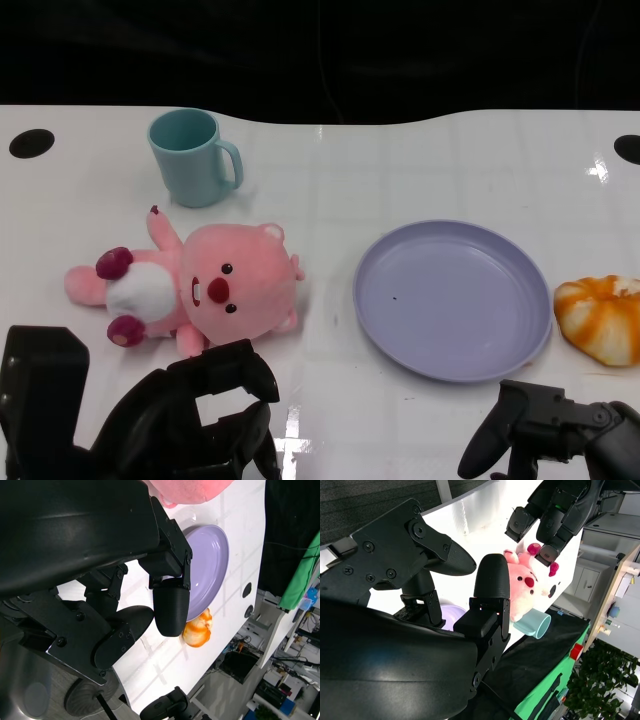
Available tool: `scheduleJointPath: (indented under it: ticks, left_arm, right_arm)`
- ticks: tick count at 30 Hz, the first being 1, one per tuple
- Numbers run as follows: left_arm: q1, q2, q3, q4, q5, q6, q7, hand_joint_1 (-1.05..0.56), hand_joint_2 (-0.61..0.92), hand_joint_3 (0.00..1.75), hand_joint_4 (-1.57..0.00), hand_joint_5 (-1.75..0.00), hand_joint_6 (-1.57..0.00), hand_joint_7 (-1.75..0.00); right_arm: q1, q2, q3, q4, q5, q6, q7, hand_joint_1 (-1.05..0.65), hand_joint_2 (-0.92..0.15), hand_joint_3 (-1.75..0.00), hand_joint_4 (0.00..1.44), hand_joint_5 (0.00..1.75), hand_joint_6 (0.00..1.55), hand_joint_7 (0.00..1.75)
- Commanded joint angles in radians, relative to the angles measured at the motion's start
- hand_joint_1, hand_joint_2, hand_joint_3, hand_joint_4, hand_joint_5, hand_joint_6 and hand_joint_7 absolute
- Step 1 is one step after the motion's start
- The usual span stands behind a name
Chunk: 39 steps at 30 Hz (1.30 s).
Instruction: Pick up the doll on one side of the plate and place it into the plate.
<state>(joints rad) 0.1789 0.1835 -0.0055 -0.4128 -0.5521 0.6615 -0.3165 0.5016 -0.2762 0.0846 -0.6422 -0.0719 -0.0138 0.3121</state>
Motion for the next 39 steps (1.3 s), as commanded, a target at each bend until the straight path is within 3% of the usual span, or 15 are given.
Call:
scheduleJointPath:
  ticks: [1, 32, 39]
  left_arm:
    - [0.005, 0.015, 0.006, -0.001, 0.003, -0.006, -0.012, -0.20, 0.43, 1.29, -0.74, -1.75, -0.68, -1.55]
    - [0.005, 0.012, 0.011, 0.007, 0.013, -0.031, -0.010, -0.19, 0.45, 1.27, -0.73, -1.75, -0.68, -1.51]
    - [0.003, 0.004, 0.032, -0.007, -0.003, -0.030, -0.002, -0.16, 0.41, 1.35, -0.66, -1.67, -0.68, -1.36]
  right_arm:
    - [0.000, -0.007, -0.004, -0.008, 0.003, -0.003, -0.003, -0.06, -0.51, -1.14, 0.67, 1.66, 0.62, 1.28]
    - [-0.002, -0.003, 0.001, -0.010, -0.003, 0.004, -0.006, -0.05, -0.50, -1.15, 0.67, 1.66, 0.61, 1.28]
    - [-0.003, 0.001, 0.008, -0.010, -0.004, 0.006, -0.007, -0.04, -0.50, -1.15, 0.67, 1.67, 0.61, 1.28]
